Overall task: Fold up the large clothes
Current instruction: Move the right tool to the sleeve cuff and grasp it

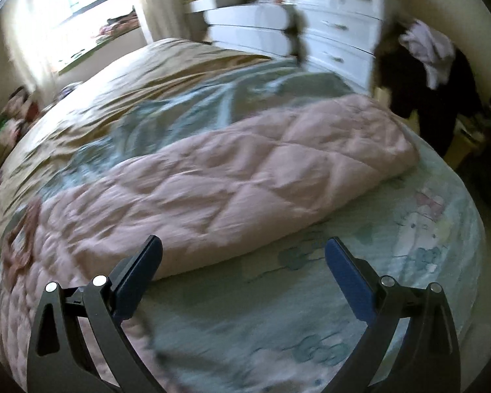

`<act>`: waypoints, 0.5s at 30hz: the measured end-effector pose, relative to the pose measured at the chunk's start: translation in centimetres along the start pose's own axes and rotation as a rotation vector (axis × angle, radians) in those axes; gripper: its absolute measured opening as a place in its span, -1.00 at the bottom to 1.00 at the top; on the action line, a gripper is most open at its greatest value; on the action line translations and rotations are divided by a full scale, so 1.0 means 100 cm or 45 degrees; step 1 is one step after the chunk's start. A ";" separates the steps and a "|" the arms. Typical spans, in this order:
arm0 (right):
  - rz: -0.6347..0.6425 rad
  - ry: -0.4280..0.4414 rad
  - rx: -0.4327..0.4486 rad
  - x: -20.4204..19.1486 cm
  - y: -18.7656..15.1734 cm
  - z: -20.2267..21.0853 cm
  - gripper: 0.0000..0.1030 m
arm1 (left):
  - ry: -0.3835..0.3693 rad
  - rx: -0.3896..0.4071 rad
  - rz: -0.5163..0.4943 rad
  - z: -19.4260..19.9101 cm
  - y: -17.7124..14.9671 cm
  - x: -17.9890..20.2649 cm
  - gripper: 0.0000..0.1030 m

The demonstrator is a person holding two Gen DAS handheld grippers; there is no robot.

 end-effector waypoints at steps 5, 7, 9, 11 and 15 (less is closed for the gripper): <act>-0.159 -0.005 -0.030 0.040 0.006 -0.020 0.92 | 0.018 -0.036 -0.046 -0.018 -0.001 0.009 0.83; -0.225 0.009 -0.055 0.050 0.008 -0.030 0.92 | 0.023 -0.052 -0.062 -0.025 -0.002 0.013 0.83; -0.288 0.004 -0.079 0.062 0.009 -0.042 0.92 | 0.026 -0.064 -0.074 -0.032 -0.003 0.017 0.83; -0.360 -0.023 -0.101 0.080 0.013 -0.057 0.92 | 0.028 -0.077 -0.087 -0.039 -0.006 0.020 0.83; -0.499 -0.079 -0.136 0.111 0.014 -0.082 0.92 | 0.006 -0.108 -0.116 -0.044 -0.015 0.023 0.83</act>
Point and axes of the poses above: each gripper's, at about its wrist camera, not at the fingertips, and z roughly against the way its jaws point, x to its right, y to its top, the point moved 10 cm from there along -z, roughly the way its jaws point, and after that the axes turned 8 degrees about z, right-handed, at the moved point
